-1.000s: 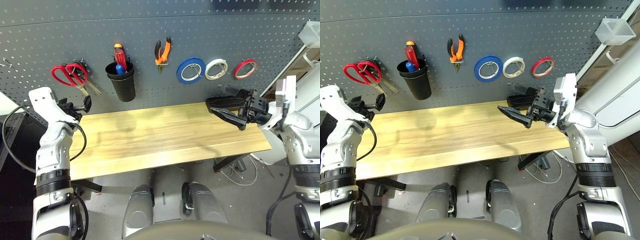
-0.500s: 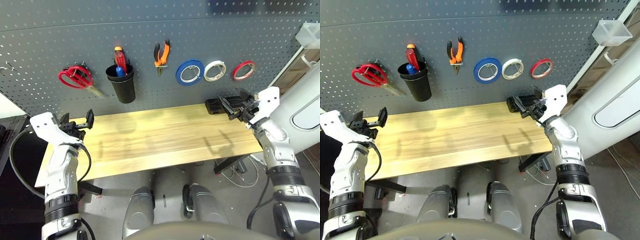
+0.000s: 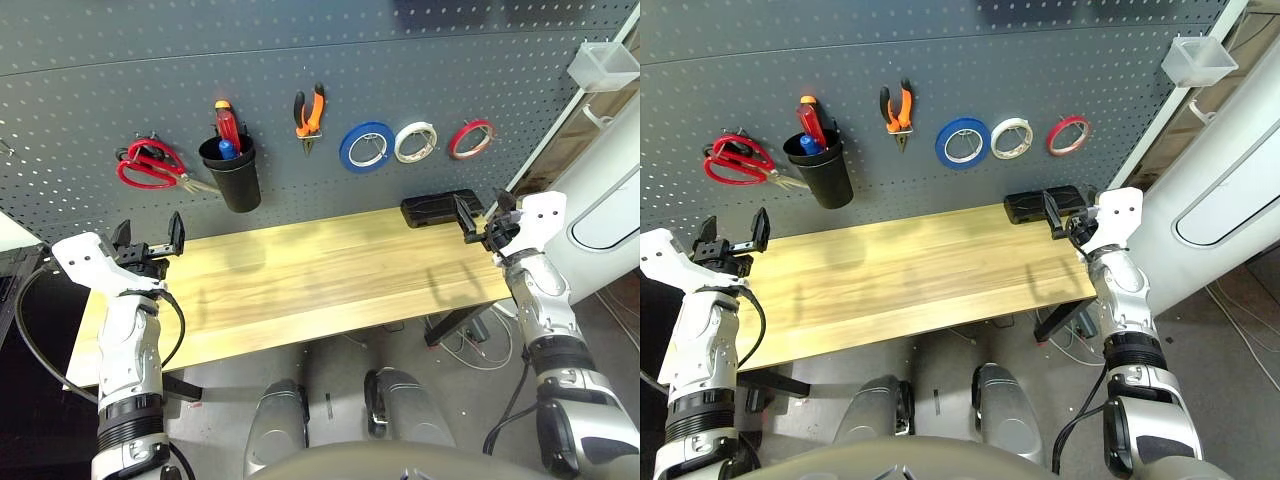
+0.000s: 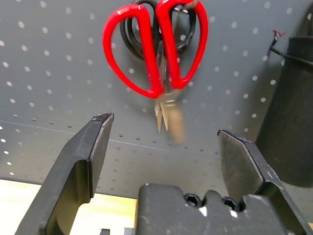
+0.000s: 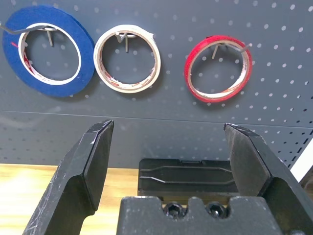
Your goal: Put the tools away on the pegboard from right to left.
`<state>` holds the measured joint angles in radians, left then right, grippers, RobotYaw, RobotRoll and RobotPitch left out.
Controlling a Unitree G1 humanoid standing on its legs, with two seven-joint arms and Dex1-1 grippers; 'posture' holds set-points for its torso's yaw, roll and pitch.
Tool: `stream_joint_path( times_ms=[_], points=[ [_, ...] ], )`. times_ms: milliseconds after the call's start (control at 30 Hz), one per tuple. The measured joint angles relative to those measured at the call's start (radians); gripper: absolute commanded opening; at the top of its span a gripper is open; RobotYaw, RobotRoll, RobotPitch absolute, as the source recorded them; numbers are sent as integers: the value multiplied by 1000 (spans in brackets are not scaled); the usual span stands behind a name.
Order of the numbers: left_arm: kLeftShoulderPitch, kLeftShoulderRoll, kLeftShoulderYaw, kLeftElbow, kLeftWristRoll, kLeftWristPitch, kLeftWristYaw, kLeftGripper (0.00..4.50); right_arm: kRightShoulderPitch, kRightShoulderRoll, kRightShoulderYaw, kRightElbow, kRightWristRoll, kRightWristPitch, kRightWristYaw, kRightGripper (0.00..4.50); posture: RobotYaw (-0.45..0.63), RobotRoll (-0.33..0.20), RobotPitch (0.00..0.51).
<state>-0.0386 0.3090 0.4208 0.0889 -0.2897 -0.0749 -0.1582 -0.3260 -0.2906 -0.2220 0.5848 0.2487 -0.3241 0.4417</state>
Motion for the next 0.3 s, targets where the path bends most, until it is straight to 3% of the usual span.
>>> stream_joint_path(
  times_ms=[300],
  points=[
    [65,-18,12,-38,-5,47,41,4483,74,35,22,-82,0,21,2,4500,-12,0,61]
  ],
)
